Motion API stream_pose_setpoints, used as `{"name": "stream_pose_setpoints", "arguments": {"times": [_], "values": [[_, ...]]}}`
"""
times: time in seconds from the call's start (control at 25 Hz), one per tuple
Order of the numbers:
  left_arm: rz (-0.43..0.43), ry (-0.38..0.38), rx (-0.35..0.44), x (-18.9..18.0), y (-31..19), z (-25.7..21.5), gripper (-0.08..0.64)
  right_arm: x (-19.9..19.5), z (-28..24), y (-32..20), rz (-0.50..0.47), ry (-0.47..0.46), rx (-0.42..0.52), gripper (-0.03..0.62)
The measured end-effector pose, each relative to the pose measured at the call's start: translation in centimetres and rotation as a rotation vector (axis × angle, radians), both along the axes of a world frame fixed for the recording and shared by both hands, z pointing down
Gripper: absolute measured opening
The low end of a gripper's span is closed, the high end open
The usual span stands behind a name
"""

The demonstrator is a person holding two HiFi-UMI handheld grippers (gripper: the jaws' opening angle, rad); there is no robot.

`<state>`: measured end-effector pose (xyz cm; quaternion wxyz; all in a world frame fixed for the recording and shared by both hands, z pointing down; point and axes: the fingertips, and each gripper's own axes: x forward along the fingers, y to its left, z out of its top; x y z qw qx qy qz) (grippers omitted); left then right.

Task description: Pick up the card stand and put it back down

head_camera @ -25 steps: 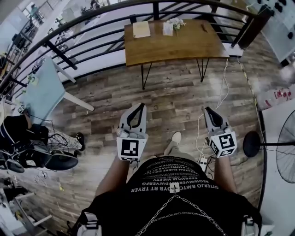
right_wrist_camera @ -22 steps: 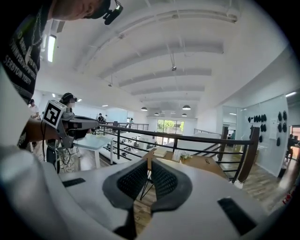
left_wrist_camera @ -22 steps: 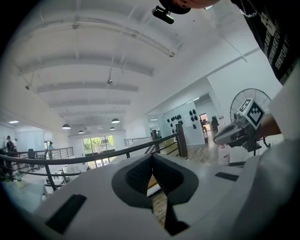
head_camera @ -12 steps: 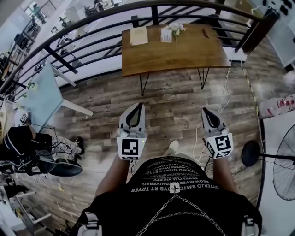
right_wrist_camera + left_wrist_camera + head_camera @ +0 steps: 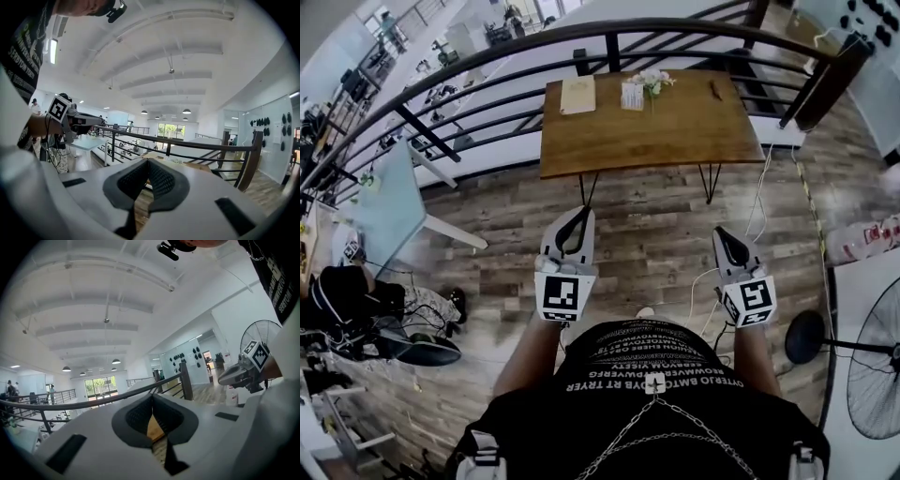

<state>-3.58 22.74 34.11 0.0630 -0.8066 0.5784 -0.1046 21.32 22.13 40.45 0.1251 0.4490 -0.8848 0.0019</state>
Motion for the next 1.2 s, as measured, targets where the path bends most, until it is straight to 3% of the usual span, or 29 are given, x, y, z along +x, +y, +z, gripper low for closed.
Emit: {"name": "stream_pose_setpoints", "arguments": {"times": [0.52, 1.2], "values": [[-0.055, -0.048, -0.074, 0.0, 1.5, 2.0, 0.026, 0.2, 2.0, -0.5, -0.03, -0.048, -0.051, 0.015], [-0.05, -0.029, -0.125, -1.1, -1.3, 4.1, 0.028, -1.9, 3.8, -2.4, -0.034, -0.033, -0.109, 0.015]]}}
